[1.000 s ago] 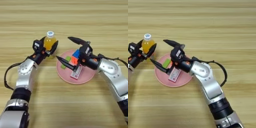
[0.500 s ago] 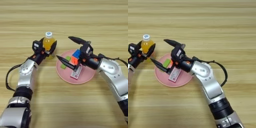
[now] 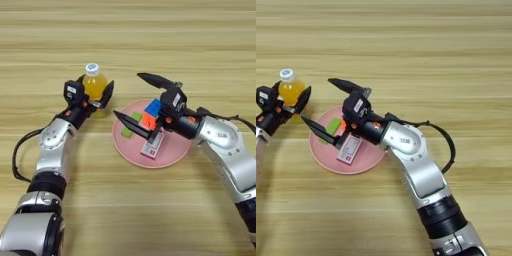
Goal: Move the objects on the table
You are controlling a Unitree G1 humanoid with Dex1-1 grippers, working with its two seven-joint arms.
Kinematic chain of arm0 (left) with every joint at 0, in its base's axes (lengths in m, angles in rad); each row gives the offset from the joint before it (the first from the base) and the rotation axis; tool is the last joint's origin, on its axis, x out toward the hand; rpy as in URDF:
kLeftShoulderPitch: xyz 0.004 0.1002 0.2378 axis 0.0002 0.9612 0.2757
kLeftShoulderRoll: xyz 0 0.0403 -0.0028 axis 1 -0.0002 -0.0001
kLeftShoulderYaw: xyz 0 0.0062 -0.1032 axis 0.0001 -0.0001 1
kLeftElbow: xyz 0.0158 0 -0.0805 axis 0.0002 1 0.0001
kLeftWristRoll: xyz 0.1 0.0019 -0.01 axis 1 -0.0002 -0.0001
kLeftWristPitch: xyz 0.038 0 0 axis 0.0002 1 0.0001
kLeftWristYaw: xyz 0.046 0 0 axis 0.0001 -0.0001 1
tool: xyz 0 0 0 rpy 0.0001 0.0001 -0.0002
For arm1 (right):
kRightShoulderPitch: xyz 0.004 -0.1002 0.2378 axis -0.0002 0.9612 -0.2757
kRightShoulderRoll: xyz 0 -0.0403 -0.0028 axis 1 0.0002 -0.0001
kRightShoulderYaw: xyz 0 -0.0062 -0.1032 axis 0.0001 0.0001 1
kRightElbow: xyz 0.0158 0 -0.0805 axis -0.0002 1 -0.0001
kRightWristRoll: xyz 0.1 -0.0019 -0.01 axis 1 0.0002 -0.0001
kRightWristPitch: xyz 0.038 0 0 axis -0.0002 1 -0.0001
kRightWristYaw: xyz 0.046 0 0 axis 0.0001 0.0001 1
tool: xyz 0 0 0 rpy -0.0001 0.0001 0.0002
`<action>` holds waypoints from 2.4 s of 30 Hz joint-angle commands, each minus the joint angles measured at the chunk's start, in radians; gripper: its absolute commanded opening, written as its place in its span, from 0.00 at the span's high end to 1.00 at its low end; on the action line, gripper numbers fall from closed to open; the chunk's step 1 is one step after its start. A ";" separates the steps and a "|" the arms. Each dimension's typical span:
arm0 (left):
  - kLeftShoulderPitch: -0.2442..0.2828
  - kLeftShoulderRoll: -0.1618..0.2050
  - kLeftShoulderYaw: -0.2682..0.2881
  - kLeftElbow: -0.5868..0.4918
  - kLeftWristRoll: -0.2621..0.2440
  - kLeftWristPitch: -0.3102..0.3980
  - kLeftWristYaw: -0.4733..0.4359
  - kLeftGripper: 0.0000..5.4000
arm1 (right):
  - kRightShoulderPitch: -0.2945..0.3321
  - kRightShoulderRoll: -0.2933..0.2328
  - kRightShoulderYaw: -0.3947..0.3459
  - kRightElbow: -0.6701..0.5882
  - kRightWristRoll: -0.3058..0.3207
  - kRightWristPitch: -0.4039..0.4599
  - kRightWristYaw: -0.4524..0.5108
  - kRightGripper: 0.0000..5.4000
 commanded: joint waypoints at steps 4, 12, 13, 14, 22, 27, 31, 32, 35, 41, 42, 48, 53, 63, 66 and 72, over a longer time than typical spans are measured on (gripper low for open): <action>0.000 -0.001 0.006 -0.010 0.002 -0.005 -0.001 0.06 | -0.007 0.001 -0.006 0.007 -0.001 -0.012 -0.004 0.00; 0.007 -0.005 0.021 -0.046 -0.009 -0.014 0.000 0.00 | -0.008 0.002 -0.009 0.018 -0.004 -0.015 -0.008 0.00; 0.011 -0.007 0.023 -0.057 -0.015 -0.015 -0.004 0.00 | -0.009 0.003 -0.009 0.019 -0.005 -0.015 -0.009 0.00; 0.016 -0.009 0.026 -0.071 -0.023 -0.015 -0.010 0.00 | -0.009 0.003 -0.010 0.020 -0.005 -0.015 -0.010 0.00; 0.045 -0.009 0.037 -0.160 -0.049 -0.004 -0.011 0.00 | -0.009 0.003 -0.011 0.023 -0.005 -0.017 -0.014 0.00; 0.072 -0.015 0.049 -0.232 -0.084 0.007 -0.020 0.00 | -0.010 0.003 -0.012 0.026 -0.004 -0.019 -0.019 0.00; 0.097 -0.012 0.051 -0.286 -0.113 0.017 -0.043 0.00 | -0.014 -0.001 -0.022 0.036 -0.006 -0.021 -0.026 0.00; 0.103 -0.010 0.052 -0.298 -0.115 0.020 -0.041 0.00 | -0.016 -0.002 -0.027 0.039 -0.007 -0.021 -0.030 0.00; 0.129 -0.003 0.051 -0.348 -0.113 0.023 -0.034 0.00 | -0.017 -0.005 -0.041 0.041 -0.007 -0.015 -0.040 0.00; 0.189 0.011 0.051 -0.439 -0.106 0.040 -0.019 0.00 | -0.003 -0.026 -0.078 0.077 -0.019 -0.003 -0.069 0.00; 0.194 0.013 0.052 -0.448 -0.107 0.043 -0.018 0.00 | -0.003 -0.033 -0.084 0.085 -0.022 -0.002 -0.074 0.00; 0.211 0.015 0.059 -0.473 -0.115 0.058 -0.007 0.00 | 0.009 -0.075 -0.104 0.152 -0.045 0.001 -0.075 0.00; 0.209 0.012 0.075 -0.488 -0.152 0.086 -0.006 0.00 | -0.010 -0.077 -0.115 0.238 -0.056 -0.017 -0.080 0.00; 0.210 0.004 0.081 -0.470 -0.155 0.093 -0.004 0.00 | -0.057 -0.051 -0.112 0.366 -0.052 0.003 -0.058 0.00; 0.214 0.004 0.079 -0.469 -0.145 0.090 -0.002 0.00 | -0.071 -0.035 -0.107 0.397 -0.048 0.012 -0.042 0.00; 0.218 0.002 0.077 -0.475 -0.145 0.090 0.002 0.00 | -0.085 -0.009 -0.112 0.432 -0.022 0.042 -0.011 0.00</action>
